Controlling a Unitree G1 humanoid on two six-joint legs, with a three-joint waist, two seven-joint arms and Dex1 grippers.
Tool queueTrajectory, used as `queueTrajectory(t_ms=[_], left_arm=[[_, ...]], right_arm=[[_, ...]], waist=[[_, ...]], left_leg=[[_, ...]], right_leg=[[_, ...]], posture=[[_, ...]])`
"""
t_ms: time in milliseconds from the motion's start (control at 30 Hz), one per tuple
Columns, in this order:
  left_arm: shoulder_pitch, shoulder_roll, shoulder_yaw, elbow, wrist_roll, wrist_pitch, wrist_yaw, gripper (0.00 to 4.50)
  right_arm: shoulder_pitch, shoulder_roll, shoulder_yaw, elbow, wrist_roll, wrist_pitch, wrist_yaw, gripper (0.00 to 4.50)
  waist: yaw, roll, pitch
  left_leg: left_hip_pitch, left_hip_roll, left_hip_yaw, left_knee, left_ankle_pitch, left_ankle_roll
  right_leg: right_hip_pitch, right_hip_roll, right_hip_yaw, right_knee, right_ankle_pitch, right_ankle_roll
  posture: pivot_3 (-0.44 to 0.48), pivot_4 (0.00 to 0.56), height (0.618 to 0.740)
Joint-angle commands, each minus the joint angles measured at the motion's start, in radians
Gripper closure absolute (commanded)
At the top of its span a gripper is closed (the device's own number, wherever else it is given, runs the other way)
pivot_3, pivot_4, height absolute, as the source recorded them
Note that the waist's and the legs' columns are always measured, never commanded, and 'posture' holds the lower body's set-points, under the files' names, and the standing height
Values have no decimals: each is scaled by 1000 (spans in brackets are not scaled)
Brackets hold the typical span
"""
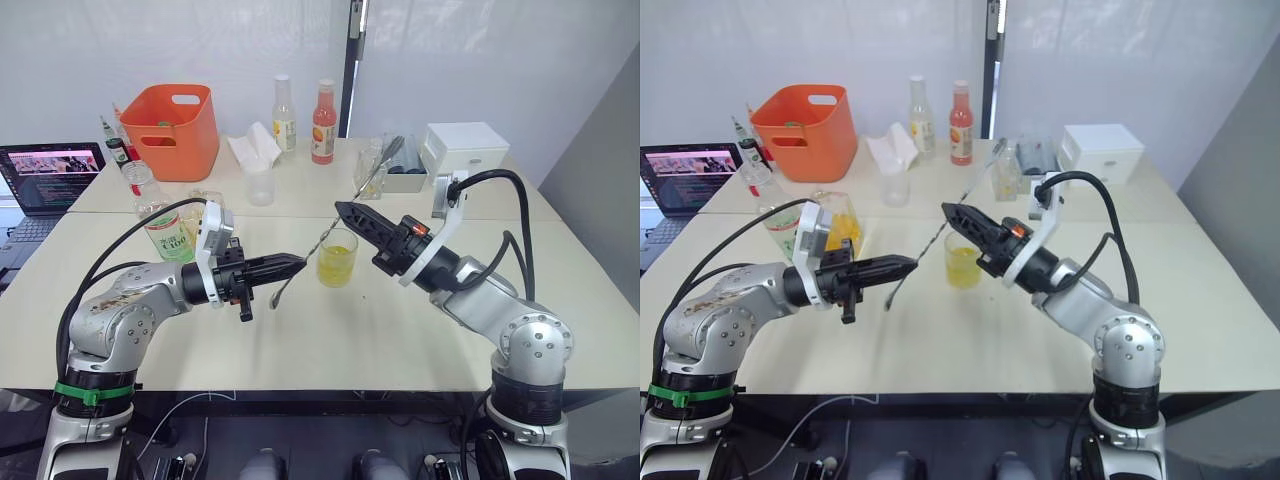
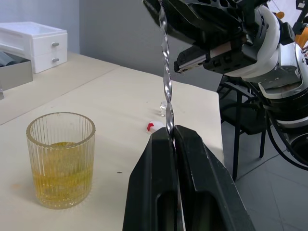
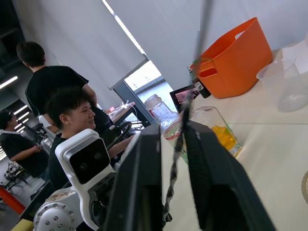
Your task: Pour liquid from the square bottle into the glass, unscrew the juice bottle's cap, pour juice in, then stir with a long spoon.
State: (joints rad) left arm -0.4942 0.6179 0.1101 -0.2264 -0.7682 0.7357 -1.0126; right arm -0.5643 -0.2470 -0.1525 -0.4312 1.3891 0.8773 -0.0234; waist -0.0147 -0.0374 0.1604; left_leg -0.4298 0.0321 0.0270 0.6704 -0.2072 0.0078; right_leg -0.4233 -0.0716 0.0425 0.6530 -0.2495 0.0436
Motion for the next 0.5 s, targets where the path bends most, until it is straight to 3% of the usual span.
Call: queueTrajectory(t_ms=[33, 400, 500], left_arm=[[-22, 5, 3, -28, -4, -23, -1, 4500], [-31, 15, -17, -11, 28, -5, 27, 4500], [-32, 8, 11, 4, -21, 28, 30, 3636]], right_arm=[[-16, -10, -6, -17, 20, -26, 3, 4460], [-10, -34, 0, -8, -6, -39, 16, 4460], [-10, -38, 2, -10, -21, -45, 13, 4500]], waist=[[0, 0, 0], [0, 0, 0], [0, 0, 0]], left_leg=[[0, 0, 0, 0, 0, 0], [0, 0, 0, 0, 0, 0], [0, 0, 0, 0, 0, 0]], right_leg=[[0, 0, 0, 0, 0, 0], [0, 0, 0, -1, 0, 0], [0, 0, 0, -1, 0, 0]], posture=[[0, 150, 715], [0, 150, 715], [0, 150, 715]])
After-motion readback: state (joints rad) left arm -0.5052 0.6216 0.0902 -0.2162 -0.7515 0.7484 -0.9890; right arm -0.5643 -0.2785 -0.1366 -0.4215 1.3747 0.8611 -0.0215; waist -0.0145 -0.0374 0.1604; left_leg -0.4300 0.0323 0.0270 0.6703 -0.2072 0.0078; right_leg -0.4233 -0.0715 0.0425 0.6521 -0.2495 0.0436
